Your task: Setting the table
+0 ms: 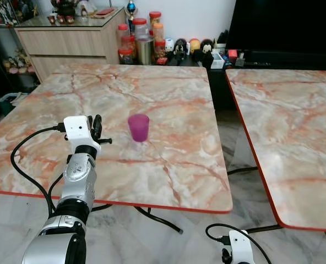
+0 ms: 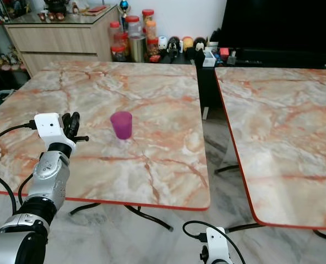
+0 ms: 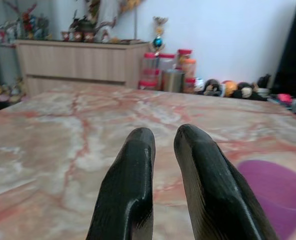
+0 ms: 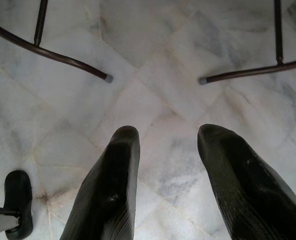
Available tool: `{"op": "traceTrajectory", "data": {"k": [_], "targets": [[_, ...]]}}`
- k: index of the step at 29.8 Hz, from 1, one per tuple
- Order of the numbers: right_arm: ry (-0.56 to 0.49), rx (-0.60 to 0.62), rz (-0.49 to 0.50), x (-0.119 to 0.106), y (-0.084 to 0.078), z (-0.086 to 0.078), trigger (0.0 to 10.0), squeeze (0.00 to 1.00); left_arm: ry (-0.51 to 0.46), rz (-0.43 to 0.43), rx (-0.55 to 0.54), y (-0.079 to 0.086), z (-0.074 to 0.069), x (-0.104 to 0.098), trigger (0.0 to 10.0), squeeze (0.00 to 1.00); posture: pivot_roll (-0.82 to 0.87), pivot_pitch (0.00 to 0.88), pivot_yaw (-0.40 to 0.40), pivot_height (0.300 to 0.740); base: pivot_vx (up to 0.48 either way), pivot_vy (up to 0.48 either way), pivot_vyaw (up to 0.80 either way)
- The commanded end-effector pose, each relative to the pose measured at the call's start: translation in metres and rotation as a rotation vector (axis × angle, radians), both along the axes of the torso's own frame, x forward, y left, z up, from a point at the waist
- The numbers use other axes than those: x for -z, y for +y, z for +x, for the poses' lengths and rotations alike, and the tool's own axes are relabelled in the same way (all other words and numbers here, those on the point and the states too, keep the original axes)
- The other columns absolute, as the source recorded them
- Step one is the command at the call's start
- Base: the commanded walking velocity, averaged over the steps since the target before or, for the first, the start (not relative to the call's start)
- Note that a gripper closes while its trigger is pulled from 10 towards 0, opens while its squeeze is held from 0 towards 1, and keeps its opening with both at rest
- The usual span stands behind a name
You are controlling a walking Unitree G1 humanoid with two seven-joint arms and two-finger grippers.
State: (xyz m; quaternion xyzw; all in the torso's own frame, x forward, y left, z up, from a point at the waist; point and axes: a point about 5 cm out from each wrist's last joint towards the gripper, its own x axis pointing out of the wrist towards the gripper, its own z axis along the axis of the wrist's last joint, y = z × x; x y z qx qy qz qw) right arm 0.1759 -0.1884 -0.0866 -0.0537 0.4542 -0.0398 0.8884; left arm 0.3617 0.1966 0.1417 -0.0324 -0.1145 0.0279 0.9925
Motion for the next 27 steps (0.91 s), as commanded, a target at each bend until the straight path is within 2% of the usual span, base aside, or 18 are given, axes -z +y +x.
{"op": "traceTrajectory", "data": {"k": [1,10,22,27], "targets": [[-0.008,0.004,0.002,-0.001,0.002,0.003,10.0,0.0,-0.002,-0.011,-0.013,0.005,0.002,-0.004,10.0,0.0,0.03,0.0,0.008,0.74,0.398,0.0,0.0],[-0.01,0.013,0.002,-0.001,0.002,0.002,10.0,0.0,-0.02,-0.012,-0.008,0.007,0.003,-0.009,10.0,0.0,0.03,0.0,0.009,0.74,0.391,0.0,0.0],[0.018,0.003,-0.005,0.002,0.004,-0.004,10.0,0.0,-0.03,-0.018,0.009,0.01,0.0,-0.009,10.0,0.0,0.04,0.0,0.015,0.74,0.0,0.0,0.0],[0.029,-0.006,-0.013,0.003,0.003,-0.006,10.0,0.0,-0.012,-0.083,0.08,0.009,0.005,-0.015,10.0,0.0,0.04,0.0,0.017,0.74,0.0,0.0,0.0]]}}
